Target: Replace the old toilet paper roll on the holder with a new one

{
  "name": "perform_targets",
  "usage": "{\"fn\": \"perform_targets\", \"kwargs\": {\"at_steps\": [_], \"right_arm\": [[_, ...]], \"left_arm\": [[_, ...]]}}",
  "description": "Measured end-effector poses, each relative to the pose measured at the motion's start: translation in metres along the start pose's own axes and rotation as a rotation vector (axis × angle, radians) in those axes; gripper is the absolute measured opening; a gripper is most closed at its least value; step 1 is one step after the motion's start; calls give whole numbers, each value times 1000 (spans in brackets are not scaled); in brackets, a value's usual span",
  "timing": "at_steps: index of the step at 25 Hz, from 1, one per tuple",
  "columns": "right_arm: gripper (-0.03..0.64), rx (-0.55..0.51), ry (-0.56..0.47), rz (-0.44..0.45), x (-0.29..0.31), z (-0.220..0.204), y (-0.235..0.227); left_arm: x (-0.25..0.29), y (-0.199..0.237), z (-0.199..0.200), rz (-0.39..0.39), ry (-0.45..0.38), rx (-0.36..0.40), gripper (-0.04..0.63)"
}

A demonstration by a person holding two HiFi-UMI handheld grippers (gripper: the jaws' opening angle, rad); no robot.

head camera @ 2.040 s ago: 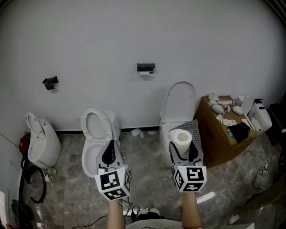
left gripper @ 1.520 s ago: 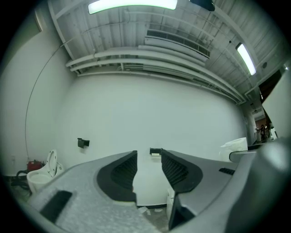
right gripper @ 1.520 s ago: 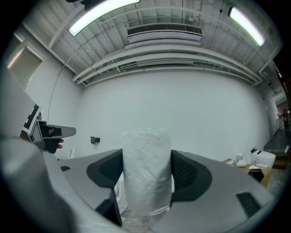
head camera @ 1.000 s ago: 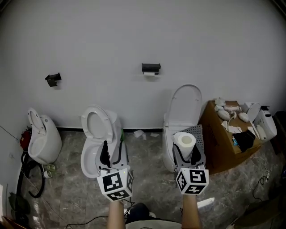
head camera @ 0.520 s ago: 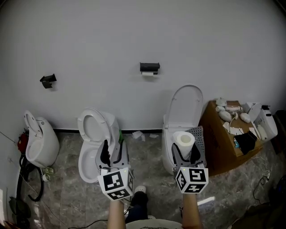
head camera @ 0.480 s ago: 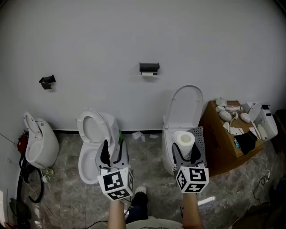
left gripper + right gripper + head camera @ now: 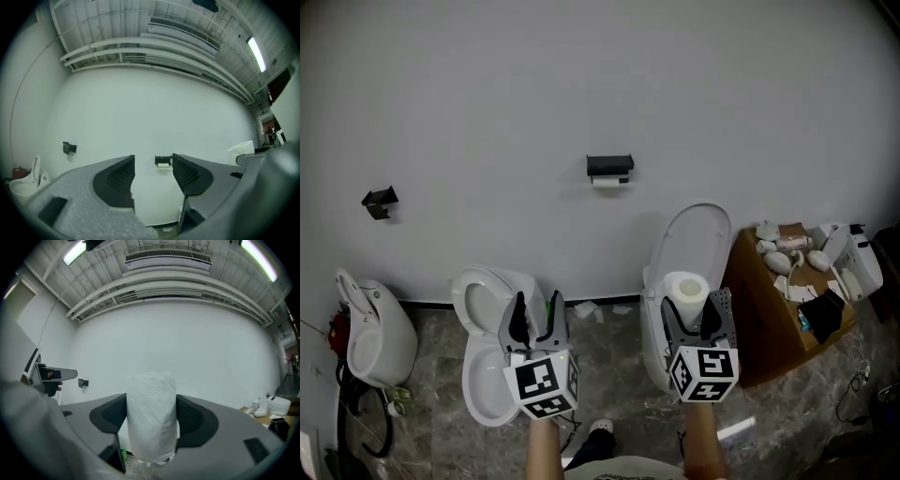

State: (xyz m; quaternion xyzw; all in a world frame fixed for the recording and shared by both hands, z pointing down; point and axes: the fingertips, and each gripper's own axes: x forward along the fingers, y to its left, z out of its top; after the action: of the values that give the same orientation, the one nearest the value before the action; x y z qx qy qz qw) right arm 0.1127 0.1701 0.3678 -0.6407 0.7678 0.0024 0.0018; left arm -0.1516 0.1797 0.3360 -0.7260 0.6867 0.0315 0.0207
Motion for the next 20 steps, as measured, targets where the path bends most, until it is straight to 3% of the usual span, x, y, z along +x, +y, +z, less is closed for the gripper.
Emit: {"fn": "perform_targets", "kwargs": {"at_steps": [9, 20], "right_arm": [[305, 2, -3, -32, 102, 4, 13], [305, 5, 44, -44, 164, -12, 14]], "left_arm": [[108, 32, -2, -44, -3, 19, 232], [168, 51, -24, -44, 38, 14, 231]]}}
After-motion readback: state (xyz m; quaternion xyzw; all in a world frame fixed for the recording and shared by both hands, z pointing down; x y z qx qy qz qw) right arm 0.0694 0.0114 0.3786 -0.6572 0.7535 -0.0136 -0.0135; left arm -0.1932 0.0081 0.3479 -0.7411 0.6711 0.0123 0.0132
